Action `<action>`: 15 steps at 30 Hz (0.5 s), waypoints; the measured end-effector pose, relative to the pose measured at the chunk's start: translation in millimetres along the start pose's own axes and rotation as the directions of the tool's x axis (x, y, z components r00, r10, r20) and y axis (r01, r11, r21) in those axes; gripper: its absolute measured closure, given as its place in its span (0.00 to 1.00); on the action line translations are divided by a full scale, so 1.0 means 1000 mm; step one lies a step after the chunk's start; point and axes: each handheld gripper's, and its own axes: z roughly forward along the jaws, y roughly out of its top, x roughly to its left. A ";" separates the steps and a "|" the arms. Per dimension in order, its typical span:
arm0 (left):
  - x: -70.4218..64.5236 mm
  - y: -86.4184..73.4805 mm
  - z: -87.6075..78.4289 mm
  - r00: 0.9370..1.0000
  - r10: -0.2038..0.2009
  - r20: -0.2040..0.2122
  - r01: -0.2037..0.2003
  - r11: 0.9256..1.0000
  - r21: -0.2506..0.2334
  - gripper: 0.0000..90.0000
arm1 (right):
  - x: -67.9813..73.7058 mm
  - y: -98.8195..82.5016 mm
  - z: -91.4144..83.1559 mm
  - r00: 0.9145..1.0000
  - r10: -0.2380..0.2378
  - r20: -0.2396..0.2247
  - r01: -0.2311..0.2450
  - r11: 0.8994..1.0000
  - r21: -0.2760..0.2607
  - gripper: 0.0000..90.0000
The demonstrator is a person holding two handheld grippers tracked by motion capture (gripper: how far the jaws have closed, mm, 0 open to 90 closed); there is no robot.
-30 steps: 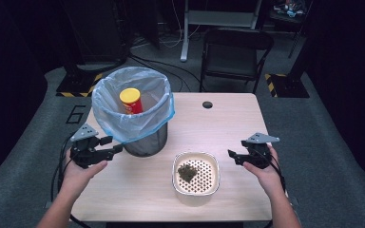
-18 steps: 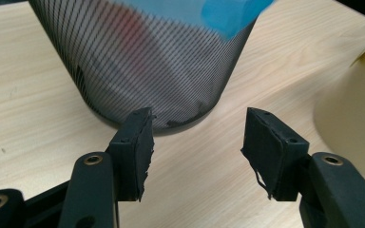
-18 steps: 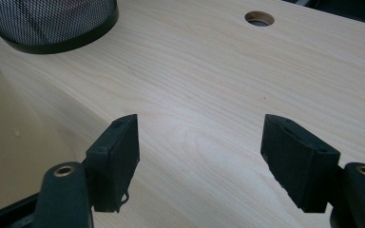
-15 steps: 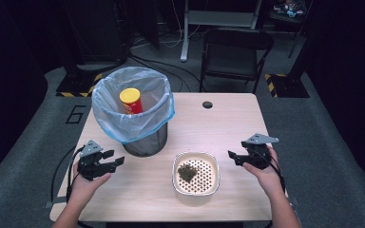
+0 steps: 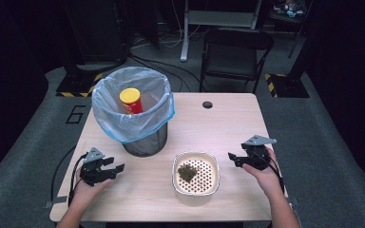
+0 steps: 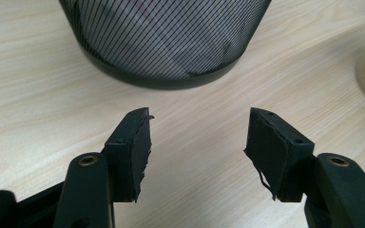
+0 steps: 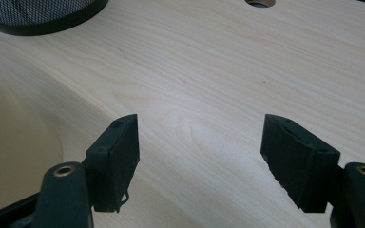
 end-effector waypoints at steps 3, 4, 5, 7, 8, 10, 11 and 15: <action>0.004 -0.003 0.002 1.000 -0.007 -0.004 0.007 1.000 0.006 0.44 | 0.000 -0.002 0.002 1.000 -0.003 0.003 0.003 1.000 0.007 0.32; 0.008 -0.006 0.003 1.000 -0.002 -0.009 0.002 1.000 0.009 0.44 | 0.000 -0.003 0.005 1.000 -0.007 0.010 0.006 1.000 0.017 0.32; 0.008 -0.006 0.003 1.000 -0.002 -0.009 0.002 1.000 0.009 0.44 | 0.000 -0.003 0.005 1.000 -0.007 0.010 0.006 1.000 0.017 0.32; 0.012 -0.010 0.005 1.000 -0.004 -0.013 0.004 1.000 0.020 0.44 | 0.000 -0.005 0.007 1.000 -0.011 0.018 0.011 1.000 0.023 0.32; 0.014 -0.012 0.006 1.000 -0.006 -0.014 0.007 1.000 0.028 0.44 | -0.001 -0.006 0.008 1.000 -0.016 0.018 0.015 0.999 0.028 0.32; 0.017 -0.015 0.008 1.000 0.003 -0.027 -0.002 0.999 0.035 0.44 | -0.002 -0.008 0.010 1.000 -0.006 0.025 0.005 1.000 0.020 0.32; 0.019 -0.017 0.009 0.999 0.008 -0.035 -0.007 0.999 0.040 0.44 | -0.003 -0.009 0.010 1.000 -0.008 0.026 0.007 1.000 0.016 0.32; 0.026 -0.020 0.010 0.998 -0.031 -0.057 0.033 0.999 0.031 0.42 | -0.004 -0.012 0.013 0.999 -0.009 0.032 0.009 1.000 0.023 0.32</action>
